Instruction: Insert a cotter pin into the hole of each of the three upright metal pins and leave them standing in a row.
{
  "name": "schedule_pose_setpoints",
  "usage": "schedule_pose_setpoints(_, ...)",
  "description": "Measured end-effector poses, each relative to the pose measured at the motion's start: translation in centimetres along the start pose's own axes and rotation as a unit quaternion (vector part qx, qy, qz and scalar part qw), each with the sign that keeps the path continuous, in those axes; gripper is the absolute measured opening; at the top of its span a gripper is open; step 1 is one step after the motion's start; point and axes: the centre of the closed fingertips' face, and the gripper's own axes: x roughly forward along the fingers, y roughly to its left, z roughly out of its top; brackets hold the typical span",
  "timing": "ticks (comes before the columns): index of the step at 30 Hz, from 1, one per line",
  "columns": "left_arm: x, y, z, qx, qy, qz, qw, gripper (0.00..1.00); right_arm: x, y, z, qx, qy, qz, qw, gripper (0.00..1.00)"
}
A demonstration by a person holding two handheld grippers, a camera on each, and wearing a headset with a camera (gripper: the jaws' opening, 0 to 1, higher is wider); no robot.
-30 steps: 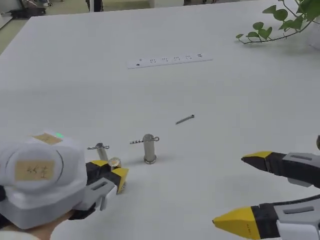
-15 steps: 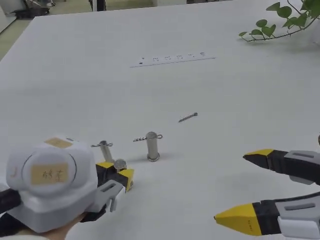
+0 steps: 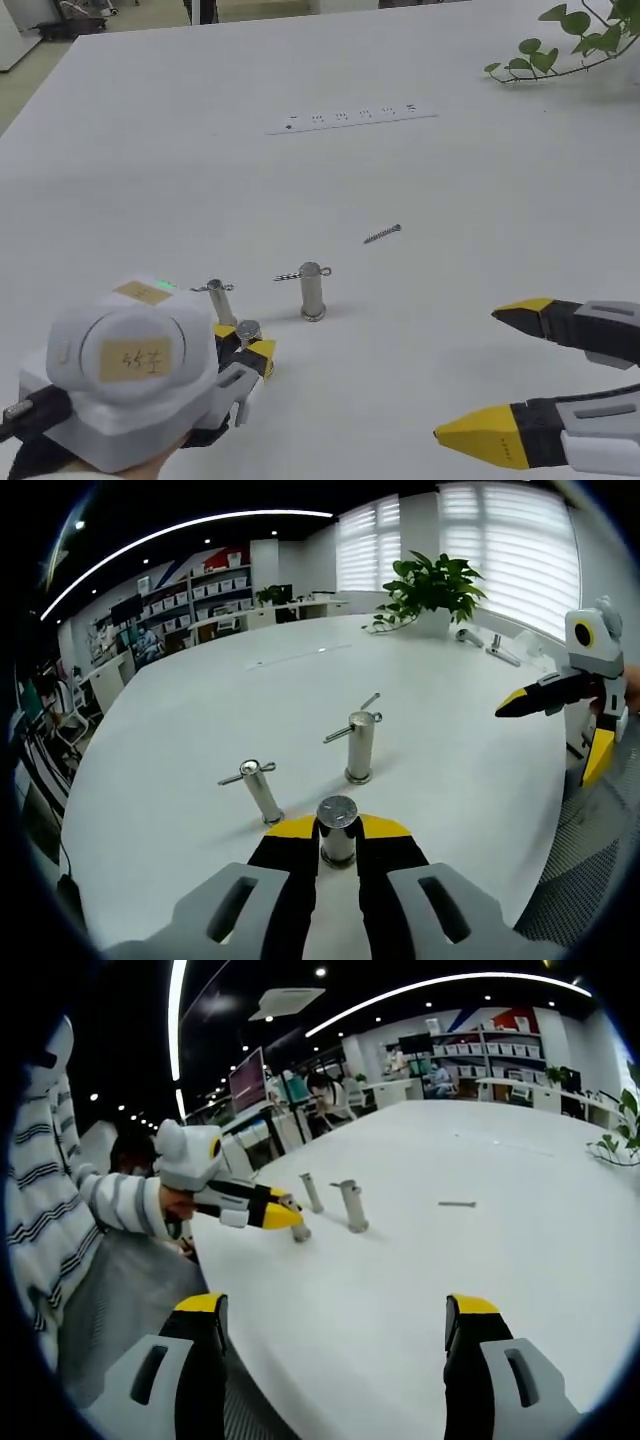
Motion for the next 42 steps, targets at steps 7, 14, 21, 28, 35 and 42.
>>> schedule_pose_setpoints(7,-0.4,-0.3,-0.4,-0.013,0.008,-0.017,0.9997,0.25,0.0,0.1,-0.2,0.000,0.005,0.002,1.0000,0.91)
schedule_pose_setpoints(14,-1.1,-1.2,0.0,-0.021,-0.013,-0.058,0.9980,0.47,0.3,0.4,-0.4,0.005,0.006,0.006,0.9999,0.91)
schedule_pose_setpoints(21,-2.2,-1.6,-0.3,-0.023,0.002,-0.099,0.9948,0.69,0.3,0.4,-0.5,0.004,0.011,0.008,0.9999,0.91)
schedule_pose_setpoints(28,-3.5,-1.0,0.3,-0.040,-0.023,-0.124,0.9912,0.79,0.0,0.0,-0.6,0.001,0.018,0.003,0.9998,0.91)
schedule_pose_setpoints(35,-4.2,0.1,0.1,-0.036,-0.038,-0.131,0.9900,0.82,0.0,-0.1,-0.8,-0.023,0.047,0.013,0.9985,0.91)
schedule_pose_setpoints(42,-4.8,-0.3,-0.1,-0.006,-0.045,-0.156,0.9867,0.99,-0.2,-0.9,-0.6,-0.054,0.081,0.022,0.9950,0.92)
